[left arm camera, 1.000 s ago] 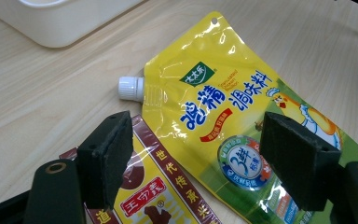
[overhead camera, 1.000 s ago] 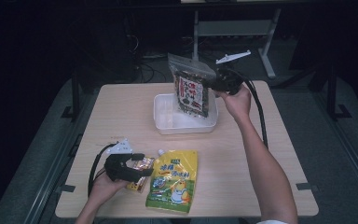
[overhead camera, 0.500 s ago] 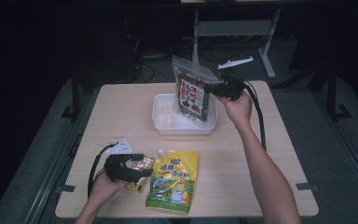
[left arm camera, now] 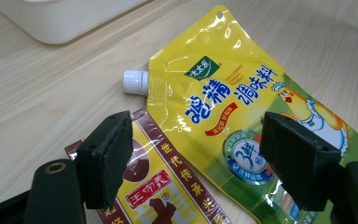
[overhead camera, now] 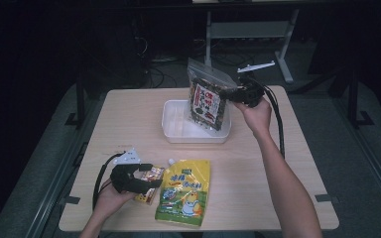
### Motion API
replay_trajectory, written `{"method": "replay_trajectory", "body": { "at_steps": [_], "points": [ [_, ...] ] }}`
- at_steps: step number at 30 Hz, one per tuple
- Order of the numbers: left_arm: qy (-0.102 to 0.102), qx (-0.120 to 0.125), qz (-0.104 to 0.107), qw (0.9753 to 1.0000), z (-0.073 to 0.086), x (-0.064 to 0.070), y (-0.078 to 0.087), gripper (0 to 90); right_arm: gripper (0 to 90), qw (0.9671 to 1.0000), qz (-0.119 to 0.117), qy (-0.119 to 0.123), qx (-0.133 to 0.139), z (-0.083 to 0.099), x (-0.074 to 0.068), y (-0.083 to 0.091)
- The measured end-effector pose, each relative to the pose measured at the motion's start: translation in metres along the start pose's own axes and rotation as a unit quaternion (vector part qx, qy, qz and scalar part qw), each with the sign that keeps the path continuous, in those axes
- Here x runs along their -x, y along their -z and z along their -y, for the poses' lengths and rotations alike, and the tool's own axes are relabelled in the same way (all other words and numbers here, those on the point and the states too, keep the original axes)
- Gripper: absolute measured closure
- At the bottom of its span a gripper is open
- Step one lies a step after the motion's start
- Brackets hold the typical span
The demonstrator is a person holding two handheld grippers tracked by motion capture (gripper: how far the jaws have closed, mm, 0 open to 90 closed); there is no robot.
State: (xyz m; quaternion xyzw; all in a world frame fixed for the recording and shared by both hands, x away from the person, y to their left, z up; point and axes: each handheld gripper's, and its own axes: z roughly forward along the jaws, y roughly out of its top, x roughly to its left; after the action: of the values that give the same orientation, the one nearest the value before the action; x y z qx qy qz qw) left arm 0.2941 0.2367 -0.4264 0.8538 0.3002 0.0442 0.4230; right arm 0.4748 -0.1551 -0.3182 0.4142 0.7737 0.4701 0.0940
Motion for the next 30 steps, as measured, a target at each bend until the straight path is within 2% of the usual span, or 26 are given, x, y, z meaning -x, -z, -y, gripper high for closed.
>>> {"method": "replay_trajectory", "body": {
  "at_steps": [10, 19, 30],
  "points": [
    [0.0, -0.004, -0.006, 1.0, 0.001, 0.0, -0.001, 24.9, 57.8, 1.0, 0.003, 0.0, -0.004, 0.005, 0.001, 0.017],
    [-0.001, -0.009, -0.01, 0.9999, 0.001, 0.0, -0.001, 24.8, 55.3, 0.9999, -0.002, -0.009, -0.012, 0.02, 0.005, 0.029],
    [0.003, -0.012, -0.017, 0.9998, 0.002, 0.0, -0.001, 23.8, 52.5, 0.9996, -0.011, -0.014, -0.021, 0.032, 0.001, 0.038]
  ]
}}
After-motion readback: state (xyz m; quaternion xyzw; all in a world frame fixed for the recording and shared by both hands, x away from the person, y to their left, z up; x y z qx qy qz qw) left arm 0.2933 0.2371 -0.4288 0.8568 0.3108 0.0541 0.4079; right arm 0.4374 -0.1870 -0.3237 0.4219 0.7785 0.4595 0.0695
